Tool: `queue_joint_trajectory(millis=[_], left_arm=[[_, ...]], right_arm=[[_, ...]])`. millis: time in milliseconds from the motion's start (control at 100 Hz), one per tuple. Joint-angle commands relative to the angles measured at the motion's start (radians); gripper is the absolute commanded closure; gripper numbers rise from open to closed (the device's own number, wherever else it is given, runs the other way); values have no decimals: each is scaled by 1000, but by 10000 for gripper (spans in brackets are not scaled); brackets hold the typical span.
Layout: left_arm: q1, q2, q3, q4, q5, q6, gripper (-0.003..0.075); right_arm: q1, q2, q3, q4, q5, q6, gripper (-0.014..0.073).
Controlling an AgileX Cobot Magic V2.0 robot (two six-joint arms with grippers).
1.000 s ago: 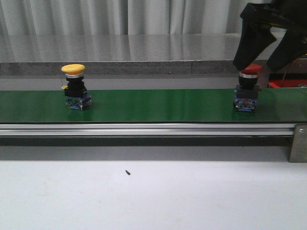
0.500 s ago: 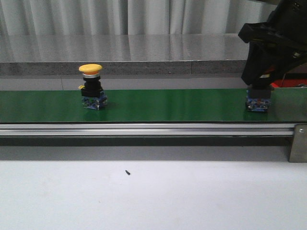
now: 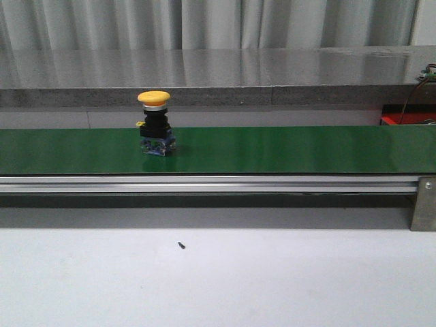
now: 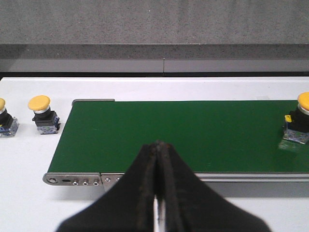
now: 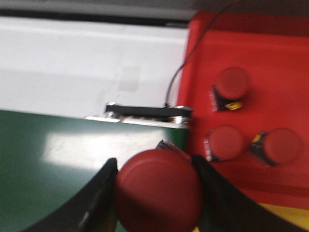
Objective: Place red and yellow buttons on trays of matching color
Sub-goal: 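Carry the red button into the red tray and open the right gripper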
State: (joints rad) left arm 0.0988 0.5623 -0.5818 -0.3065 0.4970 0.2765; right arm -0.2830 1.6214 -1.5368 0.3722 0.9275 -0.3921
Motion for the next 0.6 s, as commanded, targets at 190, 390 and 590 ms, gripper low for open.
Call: queue_joint_trajectory(millis=[190,390,590], left_arm=[[-5,4,-27,-20,-68,0,740],[-5,4,-27,-20,-68,0,740],[-5,4,-27,-20,-68,0,740]], right_arm=[[-86,108,-206,27,-58,-10,318],[-91,285,-418,26,-30,-9,318],[-102,449,-593,21,42,-5,318]])
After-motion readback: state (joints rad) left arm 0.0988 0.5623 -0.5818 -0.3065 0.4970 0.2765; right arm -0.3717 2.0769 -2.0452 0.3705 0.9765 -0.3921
